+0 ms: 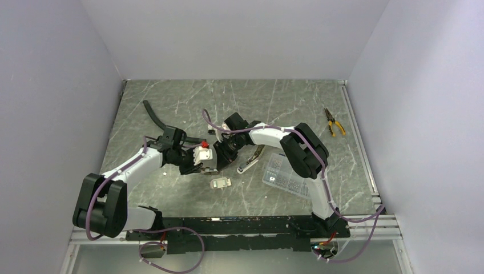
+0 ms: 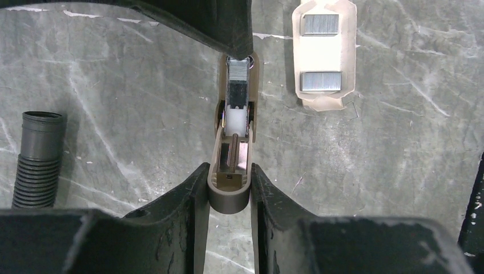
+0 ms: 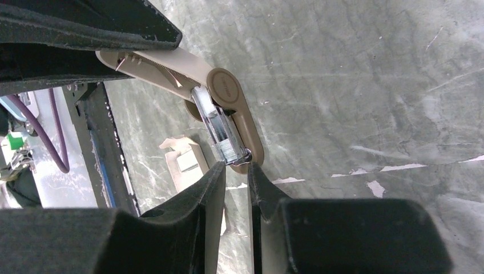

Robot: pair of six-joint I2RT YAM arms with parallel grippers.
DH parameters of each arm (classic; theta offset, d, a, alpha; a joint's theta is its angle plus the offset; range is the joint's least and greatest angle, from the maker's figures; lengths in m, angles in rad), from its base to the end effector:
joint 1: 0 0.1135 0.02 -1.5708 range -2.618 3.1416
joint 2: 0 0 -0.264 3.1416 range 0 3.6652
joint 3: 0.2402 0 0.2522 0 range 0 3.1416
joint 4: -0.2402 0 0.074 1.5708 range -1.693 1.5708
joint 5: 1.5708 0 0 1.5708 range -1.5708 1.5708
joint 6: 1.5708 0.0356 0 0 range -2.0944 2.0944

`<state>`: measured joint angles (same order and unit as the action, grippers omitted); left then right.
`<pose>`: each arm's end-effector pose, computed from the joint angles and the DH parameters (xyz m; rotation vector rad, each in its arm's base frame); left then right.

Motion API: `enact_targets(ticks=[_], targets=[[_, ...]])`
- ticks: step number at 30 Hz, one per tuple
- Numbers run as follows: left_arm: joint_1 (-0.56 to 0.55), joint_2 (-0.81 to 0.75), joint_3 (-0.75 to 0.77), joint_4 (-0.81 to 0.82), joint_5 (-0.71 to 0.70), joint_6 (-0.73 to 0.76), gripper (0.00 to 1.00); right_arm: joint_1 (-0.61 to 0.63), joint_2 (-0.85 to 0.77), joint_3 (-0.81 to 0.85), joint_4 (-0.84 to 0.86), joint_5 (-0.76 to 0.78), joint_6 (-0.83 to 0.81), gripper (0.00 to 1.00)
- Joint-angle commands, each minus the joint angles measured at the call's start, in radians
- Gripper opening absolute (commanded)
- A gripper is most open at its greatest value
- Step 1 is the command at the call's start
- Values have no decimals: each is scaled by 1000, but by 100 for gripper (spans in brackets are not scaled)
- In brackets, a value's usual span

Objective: Load the staples into the stapler
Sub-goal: Close the stapler at the center of the board.

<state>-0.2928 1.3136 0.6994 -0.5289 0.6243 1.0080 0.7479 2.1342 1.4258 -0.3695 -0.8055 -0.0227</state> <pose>0.2145 -0.0864 0.1831 1.6372 1.8652 -0.5602 0.2998 0.3131 0.1360 -1.2717 2.3724 1.3049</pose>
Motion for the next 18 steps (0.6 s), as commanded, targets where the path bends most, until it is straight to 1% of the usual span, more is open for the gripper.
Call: enact_targets(ticks=[1, 13, 18], targets=[[-25, 6, 39, -25, 18, 2, 23, 12, 18, 35, 11, 32, -3, 24], [-103, 84, 83, 12, -26, -94, 12, 23, 22, 25, 25, 45, 10, 22], [-154, 116, 91, 38, -51, -139, 7, 23, 18, 24, 28, 48, 11, 22]])
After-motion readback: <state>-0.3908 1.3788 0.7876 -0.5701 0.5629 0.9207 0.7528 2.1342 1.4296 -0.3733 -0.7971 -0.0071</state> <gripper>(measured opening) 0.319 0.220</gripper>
